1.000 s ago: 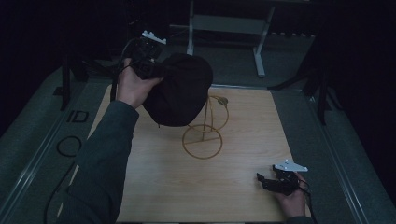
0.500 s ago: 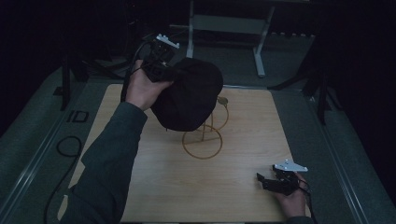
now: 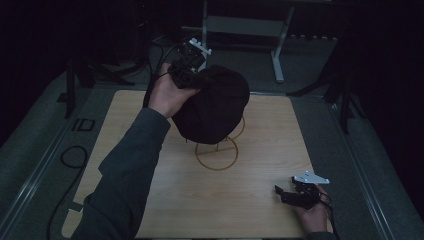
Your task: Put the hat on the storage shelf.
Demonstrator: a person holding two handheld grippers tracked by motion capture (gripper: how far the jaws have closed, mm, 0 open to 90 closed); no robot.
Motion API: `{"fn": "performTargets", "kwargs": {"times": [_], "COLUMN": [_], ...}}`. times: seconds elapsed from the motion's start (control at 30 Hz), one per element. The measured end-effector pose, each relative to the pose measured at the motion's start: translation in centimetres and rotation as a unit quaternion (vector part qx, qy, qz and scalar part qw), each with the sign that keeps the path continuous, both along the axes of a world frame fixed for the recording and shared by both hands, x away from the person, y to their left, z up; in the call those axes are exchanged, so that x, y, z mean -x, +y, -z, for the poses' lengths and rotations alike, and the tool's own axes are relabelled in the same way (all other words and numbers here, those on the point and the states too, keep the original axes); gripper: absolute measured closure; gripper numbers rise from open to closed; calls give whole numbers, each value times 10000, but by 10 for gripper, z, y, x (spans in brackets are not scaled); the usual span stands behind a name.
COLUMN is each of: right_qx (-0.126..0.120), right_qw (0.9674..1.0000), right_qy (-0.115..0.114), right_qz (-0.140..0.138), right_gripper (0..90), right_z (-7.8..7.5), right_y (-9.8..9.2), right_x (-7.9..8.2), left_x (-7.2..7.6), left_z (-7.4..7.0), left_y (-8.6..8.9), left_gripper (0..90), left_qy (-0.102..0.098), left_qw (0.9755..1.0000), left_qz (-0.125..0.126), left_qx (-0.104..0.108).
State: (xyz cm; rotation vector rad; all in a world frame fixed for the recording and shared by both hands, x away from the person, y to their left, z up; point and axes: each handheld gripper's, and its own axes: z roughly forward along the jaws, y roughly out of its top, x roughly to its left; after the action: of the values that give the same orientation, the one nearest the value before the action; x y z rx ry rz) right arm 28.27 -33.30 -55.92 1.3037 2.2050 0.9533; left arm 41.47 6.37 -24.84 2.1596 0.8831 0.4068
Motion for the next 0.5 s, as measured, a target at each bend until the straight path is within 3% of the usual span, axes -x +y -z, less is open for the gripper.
{"fn": "performTargets", "kwargs": {"times": [0.2, 0.5], "right_qx": [0, 1], "right_qw": [10000, 10000], "right_qy": [0, 0], "right_qz": [0, -1], "right_gripper": [201, 201], "right_z": [0, 0], "right_y": [0, 0], "right_x": [0, 0], "left_x": [-2, -8], "left_z": [4, 9], "left_y": [-12, -25], "left_gripper": [816, 810], "left_qy": [63, 88], "left_qw": [9999, 9998], "left_qz": [122, 99], "left_qx": [-53, -123]}}
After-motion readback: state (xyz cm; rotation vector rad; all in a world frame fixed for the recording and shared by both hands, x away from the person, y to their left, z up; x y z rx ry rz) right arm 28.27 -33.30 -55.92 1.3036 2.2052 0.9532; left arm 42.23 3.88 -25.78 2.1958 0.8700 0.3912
